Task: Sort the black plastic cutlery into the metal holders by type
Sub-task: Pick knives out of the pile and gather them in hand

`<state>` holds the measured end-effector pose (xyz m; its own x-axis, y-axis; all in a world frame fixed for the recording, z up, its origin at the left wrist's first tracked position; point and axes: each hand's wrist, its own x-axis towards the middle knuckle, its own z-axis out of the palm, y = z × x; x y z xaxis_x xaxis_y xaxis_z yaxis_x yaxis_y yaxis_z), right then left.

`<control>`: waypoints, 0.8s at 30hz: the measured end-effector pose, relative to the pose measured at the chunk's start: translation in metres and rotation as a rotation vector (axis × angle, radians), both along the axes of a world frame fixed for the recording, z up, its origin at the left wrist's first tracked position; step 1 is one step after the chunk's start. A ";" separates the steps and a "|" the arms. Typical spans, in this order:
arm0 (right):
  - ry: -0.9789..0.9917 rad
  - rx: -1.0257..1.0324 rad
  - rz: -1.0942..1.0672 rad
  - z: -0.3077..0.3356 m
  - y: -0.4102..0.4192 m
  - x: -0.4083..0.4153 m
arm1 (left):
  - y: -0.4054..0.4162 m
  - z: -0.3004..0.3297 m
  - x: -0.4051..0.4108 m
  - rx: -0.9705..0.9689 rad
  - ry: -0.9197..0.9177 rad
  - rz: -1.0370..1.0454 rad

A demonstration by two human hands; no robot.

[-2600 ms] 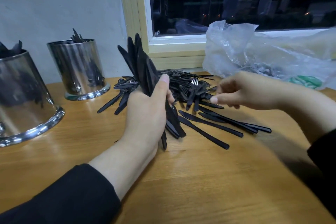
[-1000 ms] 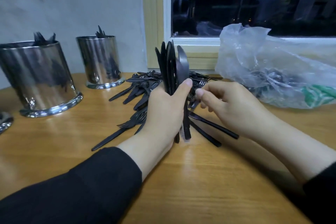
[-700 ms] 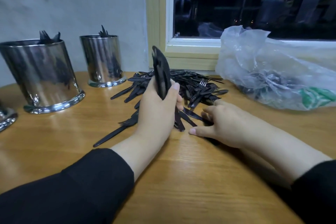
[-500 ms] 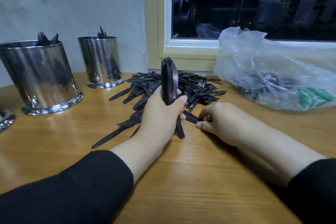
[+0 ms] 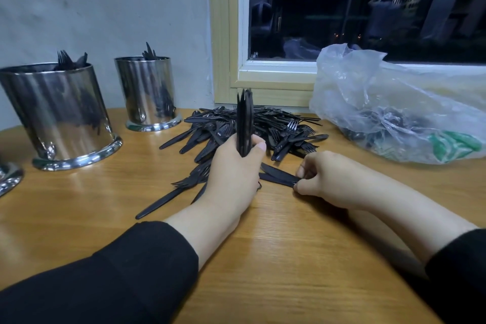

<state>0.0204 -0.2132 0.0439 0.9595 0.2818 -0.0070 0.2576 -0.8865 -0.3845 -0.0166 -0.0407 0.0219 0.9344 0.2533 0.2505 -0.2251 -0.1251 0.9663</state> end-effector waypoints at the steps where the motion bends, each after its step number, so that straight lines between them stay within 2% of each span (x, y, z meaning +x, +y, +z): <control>1: -0.003 0.004 0.002 0.000 0.000 0.001 | 0.000 0.000 0.000 -0.012 0.001 0.007; 8: -0.046 0.001 0.039 -0.001 -0.001 0.001 | 0.000 0.000 0.001 -0.042 -0.010 0.008; 18: -0.244 -0.328 0.031 0.002 0.013 -0.006 | 0.001 -0.001 0.003 -0.062 -0.020 0.007; 24: -0.321 -0.366 0.049 0.000 0.013 -0.009 | 0.001 0.001 0.003 -0.131 -0.039 0.035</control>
<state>0.0114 -0.2002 0.0443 0.9150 0.3611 0.1802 0.3570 -0.9324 0.0557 -0.0139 -0.0400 0.0232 0.9147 0.3184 0.2489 -0.2603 -0.0068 0.9655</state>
